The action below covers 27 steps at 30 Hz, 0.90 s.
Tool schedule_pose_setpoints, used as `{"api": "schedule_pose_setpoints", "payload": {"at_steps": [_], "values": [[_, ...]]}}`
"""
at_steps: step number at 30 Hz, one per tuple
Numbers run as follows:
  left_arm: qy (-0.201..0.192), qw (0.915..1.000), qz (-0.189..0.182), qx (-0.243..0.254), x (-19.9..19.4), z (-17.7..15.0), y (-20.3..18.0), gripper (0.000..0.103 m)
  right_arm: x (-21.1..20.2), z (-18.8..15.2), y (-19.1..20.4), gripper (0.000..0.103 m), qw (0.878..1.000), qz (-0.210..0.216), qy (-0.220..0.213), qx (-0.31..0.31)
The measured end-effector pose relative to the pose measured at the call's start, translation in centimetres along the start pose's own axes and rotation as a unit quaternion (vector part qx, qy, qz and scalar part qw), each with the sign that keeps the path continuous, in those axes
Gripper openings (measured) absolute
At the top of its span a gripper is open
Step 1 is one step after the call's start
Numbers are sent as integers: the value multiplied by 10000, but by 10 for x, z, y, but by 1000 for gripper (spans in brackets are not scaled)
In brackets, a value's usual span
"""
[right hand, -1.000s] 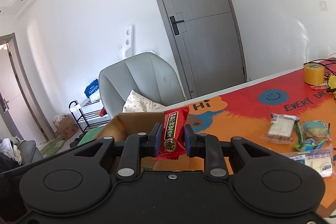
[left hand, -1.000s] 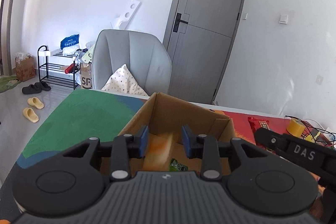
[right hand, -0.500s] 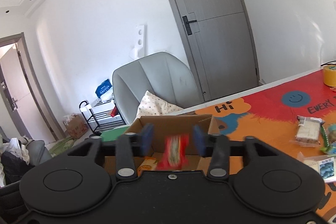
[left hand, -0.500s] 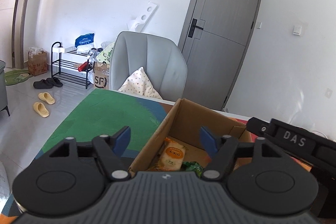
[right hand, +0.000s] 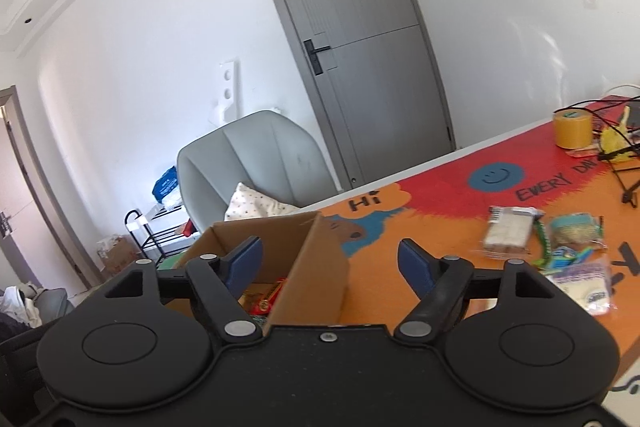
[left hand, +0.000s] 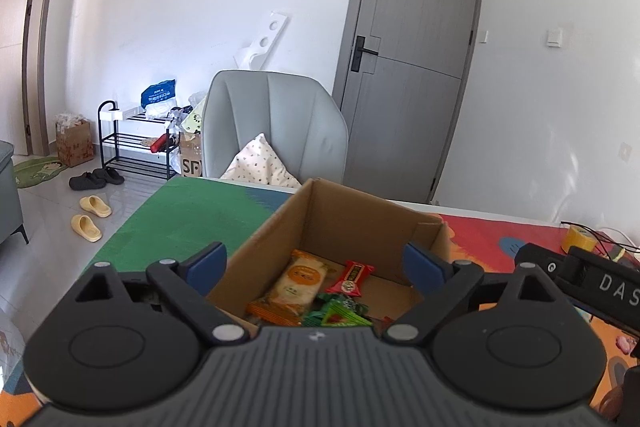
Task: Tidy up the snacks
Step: 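Move both tools back toward the remaining snacks on the table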
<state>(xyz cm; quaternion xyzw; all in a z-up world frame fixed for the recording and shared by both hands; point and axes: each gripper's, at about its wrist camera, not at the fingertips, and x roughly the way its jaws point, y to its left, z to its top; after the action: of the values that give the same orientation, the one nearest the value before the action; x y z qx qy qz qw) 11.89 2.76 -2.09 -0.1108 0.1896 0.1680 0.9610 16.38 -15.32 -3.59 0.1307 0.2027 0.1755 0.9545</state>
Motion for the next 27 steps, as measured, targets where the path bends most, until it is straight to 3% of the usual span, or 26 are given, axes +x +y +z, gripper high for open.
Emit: {"api": "schedule_pose_setpoints", "payload": {"at_steps": [10,27], "values": [[4,9997,-188,170,-12,-9,-32,100,-27,2,-31,91,9994,-295,-184,93],[3,9971,-587,494,-27,-23,-88,100,-66,4,-98,95,9957,-740,-401,400]]}}
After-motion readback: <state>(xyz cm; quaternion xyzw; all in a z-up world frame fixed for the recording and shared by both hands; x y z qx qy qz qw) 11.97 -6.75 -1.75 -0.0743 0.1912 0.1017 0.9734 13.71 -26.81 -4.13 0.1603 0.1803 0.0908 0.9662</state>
